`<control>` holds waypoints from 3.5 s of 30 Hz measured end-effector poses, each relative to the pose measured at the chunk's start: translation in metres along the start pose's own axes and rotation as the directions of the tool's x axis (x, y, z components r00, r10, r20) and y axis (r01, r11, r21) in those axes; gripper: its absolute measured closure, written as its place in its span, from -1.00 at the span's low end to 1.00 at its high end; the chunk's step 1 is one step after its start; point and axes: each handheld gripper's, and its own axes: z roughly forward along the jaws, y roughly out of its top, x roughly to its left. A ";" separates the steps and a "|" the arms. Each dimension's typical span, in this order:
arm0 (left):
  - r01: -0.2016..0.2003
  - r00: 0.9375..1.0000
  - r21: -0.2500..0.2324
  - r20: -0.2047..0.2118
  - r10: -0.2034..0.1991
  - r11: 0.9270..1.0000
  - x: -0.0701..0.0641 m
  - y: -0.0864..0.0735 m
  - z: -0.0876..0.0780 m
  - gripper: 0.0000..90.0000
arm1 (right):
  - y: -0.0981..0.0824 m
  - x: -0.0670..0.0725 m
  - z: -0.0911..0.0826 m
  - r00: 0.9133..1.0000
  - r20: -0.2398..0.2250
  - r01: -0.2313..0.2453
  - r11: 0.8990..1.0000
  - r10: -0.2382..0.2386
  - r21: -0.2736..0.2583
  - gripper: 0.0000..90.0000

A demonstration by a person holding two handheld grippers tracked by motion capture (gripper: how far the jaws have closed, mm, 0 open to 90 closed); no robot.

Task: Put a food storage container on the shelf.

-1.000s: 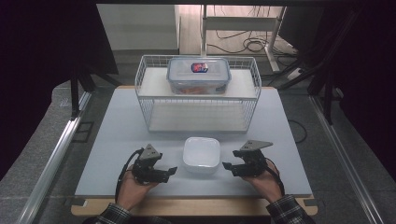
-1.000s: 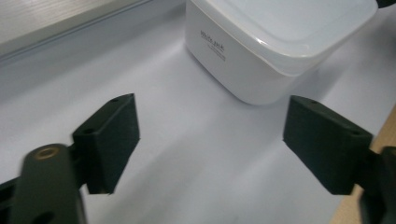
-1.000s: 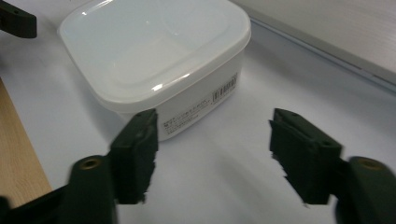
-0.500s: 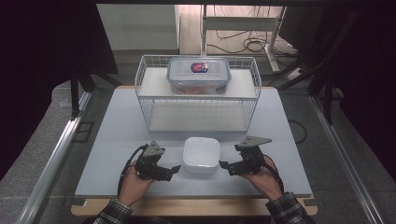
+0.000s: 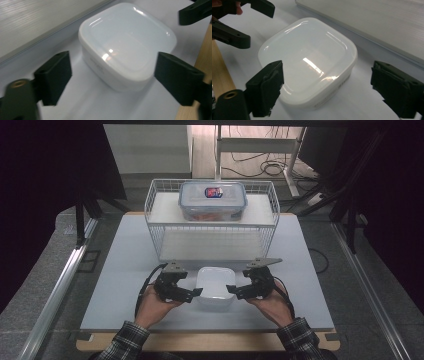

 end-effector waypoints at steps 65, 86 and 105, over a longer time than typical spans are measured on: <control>0.141 0.990 -0.231 0.060 -0.130 0.963 -0.005 0.023 -0.051 0.78 | 0.026 0.011 -0.042 0.998 -0.027 -0.067 0.976 0.062 -0.209 0.73; 0.034 0.999 -0.314 -0.023 -0.044 0.949 -0.007 0.074 -0.092 0.78 | 0.081 0.016 -0.071 1.000 0.008 0.012 0.953 -0.010 -0.302 0.73; 0.004 0.997 -0.372 -0.068 -0.031 0.928 -0.001 0.109 -0.123 0.78 | 0.135 0.025 -0.089 0.996 0.047 0.082 0.935 -0.070 -0.344 0.73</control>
